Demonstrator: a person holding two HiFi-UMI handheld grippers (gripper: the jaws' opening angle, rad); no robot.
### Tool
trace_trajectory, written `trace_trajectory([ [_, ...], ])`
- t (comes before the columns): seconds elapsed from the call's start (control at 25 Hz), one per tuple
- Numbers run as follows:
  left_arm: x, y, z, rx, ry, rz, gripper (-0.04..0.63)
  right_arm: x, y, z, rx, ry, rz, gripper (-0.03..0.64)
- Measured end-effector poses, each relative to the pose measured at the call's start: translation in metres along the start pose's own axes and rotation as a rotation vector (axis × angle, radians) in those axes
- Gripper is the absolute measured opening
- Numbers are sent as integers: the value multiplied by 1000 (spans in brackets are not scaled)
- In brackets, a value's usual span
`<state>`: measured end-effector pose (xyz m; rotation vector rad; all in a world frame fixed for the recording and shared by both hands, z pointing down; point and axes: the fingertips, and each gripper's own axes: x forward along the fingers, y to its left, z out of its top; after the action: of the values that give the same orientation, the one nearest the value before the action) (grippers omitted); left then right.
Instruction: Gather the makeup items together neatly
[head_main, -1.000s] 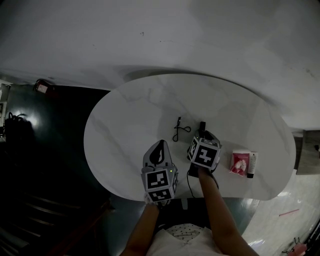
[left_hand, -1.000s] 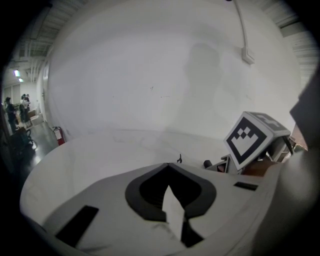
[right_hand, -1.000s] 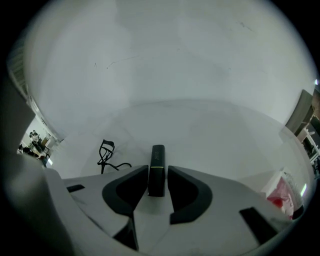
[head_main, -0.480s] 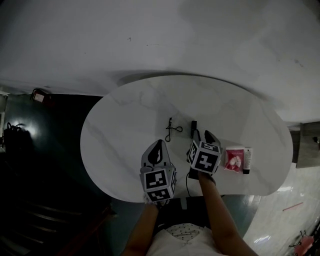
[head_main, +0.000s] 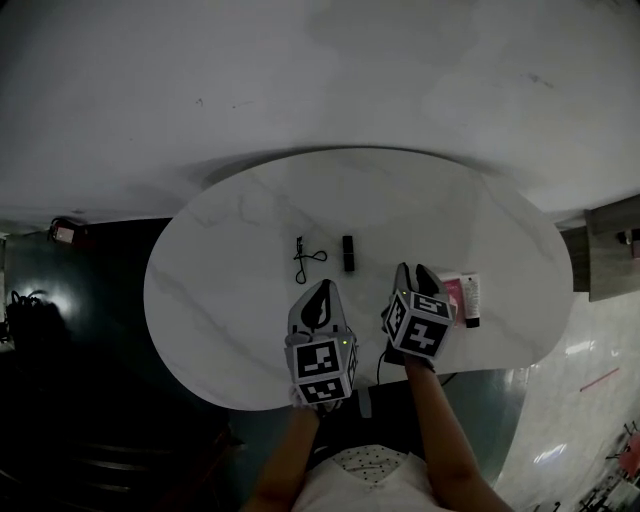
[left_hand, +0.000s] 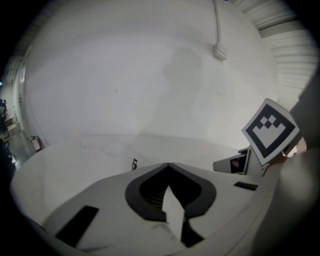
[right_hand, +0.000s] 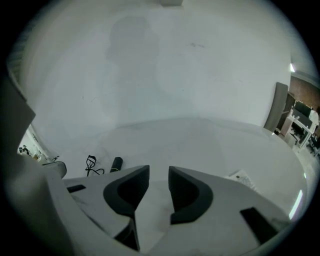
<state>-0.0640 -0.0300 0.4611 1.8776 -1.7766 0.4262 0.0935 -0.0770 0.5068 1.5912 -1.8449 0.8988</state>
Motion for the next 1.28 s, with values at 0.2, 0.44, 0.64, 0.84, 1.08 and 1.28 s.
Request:
trace_trajectory([
  [0.2,6,-35,1,45,3,-59,37,-17,-38,-5,12,-18,-47,126],
  [0.44,8,-71,-2,91,15,-127,37,-38,-79,-22,-43,-26,-115,126],
  [0.64,9,-93,-7,129,29,-171,38,-42,-105,-45,6,9,-148,126],
  [0.84,9,-108,-12,147,40,-189,38,-43,-113,-57,4,33,-135,126],
  [1.08,7,-116,-18,166,54,-194,37,-35,-116,-75,3,73,-110,118],
  [1.28,7,-110,-23,160,63,-176,37,-32,-115,-77,-23,71,-102,109],
])
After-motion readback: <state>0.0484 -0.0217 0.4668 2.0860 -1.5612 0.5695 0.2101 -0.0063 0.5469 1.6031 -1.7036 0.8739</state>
